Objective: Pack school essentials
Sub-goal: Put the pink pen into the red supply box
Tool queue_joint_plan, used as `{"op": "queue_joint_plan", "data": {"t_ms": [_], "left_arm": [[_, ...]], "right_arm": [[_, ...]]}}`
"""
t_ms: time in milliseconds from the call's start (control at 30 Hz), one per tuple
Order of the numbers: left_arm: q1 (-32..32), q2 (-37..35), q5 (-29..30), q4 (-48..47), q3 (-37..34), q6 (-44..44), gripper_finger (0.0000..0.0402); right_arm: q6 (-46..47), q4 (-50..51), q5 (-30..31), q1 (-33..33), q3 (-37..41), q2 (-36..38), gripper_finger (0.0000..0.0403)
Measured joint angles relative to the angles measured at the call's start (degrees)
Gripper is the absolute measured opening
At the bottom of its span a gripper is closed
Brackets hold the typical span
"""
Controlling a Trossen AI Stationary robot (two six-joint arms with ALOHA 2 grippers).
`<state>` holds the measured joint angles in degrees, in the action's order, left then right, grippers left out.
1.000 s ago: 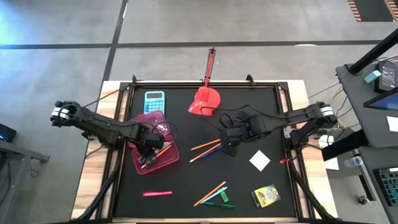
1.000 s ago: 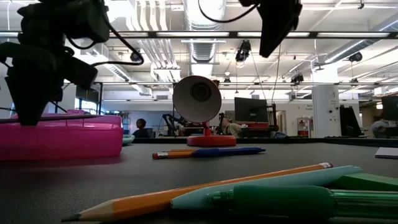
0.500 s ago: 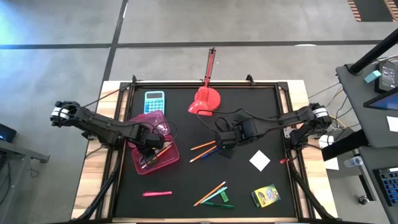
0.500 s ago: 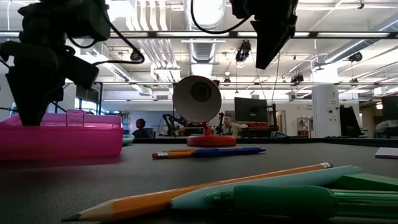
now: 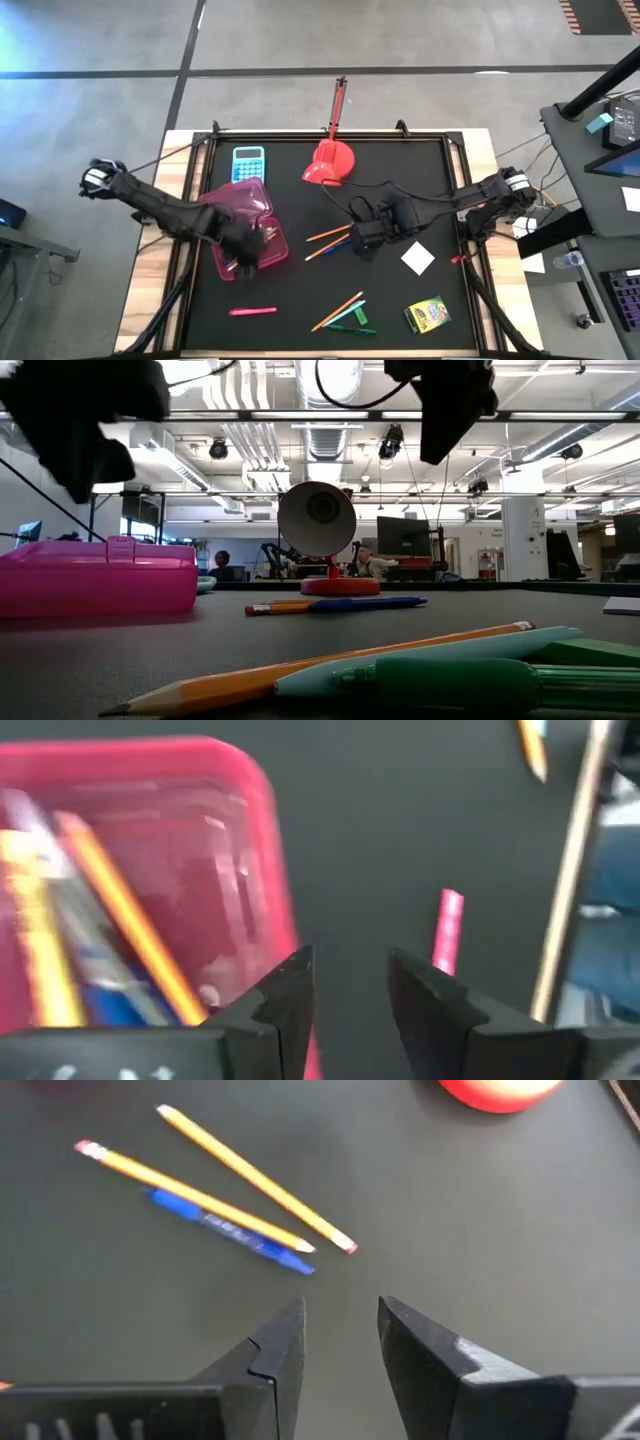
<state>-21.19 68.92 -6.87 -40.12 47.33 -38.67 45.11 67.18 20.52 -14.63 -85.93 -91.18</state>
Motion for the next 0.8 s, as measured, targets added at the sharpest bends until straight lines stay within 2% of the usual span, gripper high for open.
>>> {"op": "queue_joint_plan", "data": {"t_ms": [233,400,567,667,800], "left_arm": [[-14.5,3.5,4.3,8.9,0.0,-7.5,0.0111],[-22.9,8.3,5.3,15.5,0.0,-7.7,0.0111],[-25.9,13.9,3.4,21.6,0.0,-13.9,0.0112],[-25.9,16.5,2.6,21.6,-0.1,-20.1,0.0112],[-25.8,18.6,2.4,21.6,-0.1,-21.1,0.0112]], "right_arm": [[1.2,0.1,0.0,-5.6,0.0,0.0,0.0118],[3.6,0.0,0.0,-9.0,0.0,0.0,0.0117],[5.2,-0.1,0.3,-11.4,0.0,0.0,0.0127],[5.3,-0.2,0.4,-12.0,0.0,0.0,0.0134],[5.3,-0.2,0.4,-12.1,0.0,0.0,0.0142]]}}
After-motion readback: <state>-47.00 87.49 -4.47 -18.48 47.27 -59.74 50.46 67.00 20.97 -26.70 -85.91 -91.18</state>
